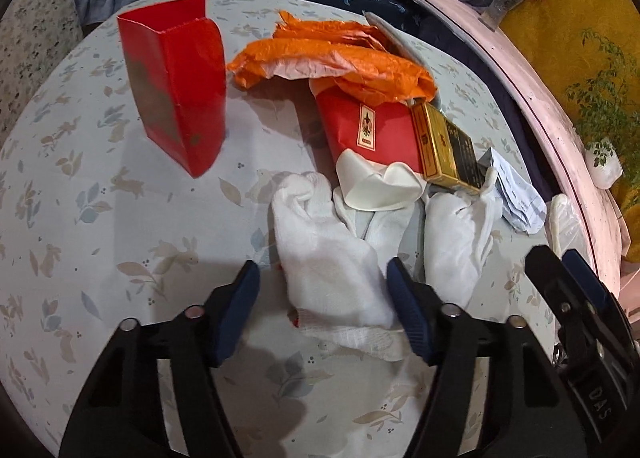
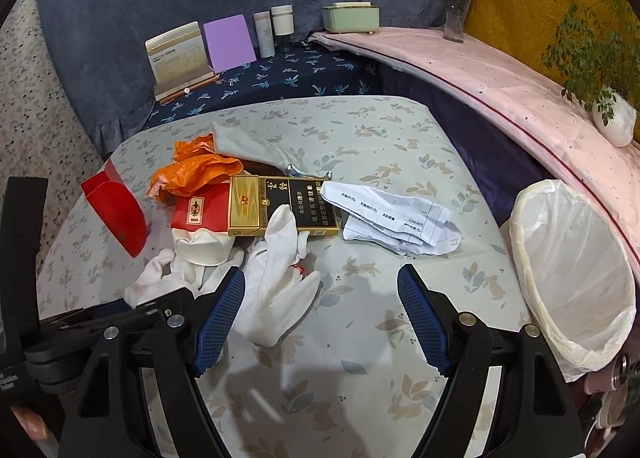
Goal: Collect trash
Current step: 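Grasp a white glove with the left gripper while the right grasps another glove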
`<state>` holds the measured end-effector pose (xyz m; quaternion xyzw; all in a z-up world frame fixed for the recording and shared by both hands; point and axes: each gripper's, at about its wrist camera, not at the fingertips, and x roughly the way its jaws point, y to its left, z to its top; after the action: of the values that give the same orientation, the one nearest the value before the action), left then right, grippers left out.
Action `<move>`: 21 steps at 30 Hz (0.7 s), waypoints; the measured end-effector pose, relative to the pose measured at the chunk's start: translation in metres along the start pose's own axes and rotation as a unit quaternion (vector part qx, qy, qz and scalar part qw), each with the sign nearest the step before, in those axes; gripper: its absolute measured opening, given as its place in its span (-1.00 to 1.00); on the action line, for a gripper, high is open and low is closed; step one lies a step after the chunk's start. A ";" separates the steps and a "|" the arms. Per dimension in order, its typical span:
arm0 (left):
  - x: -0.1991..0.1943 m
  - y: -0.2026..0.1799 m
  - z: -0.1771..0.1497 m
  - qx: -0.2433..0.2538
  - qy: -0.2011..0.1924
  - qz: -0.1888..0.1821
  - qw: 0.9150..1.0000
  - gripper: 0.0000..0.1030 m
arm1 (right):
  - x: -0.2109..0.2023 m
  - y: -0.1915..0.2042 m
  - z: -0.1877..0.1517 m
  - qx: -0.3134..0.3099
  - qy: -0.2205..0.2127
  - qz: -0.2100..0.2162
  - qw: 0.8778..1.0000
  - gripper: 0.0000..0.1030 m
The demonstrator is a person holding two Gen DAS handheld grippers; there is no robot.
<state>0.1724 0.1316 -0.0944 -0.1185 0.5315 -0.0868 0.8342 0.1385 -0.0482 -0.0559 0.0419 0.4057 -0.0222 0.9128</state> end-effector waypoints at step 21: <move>-0.022 0.009 -0.003 -0.009 -0.005 -0.014 1.000 -0.66 | 0.040 0.025 -0.008 -0.015 0.044 0.054 0.997 -0.67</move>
<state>0.1606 0.1461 -0.0797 -0.1345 0.5259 -0.0932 0.8346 0.1615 -0.0226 -0.0896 0.0506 0.4427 0.0351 0.8946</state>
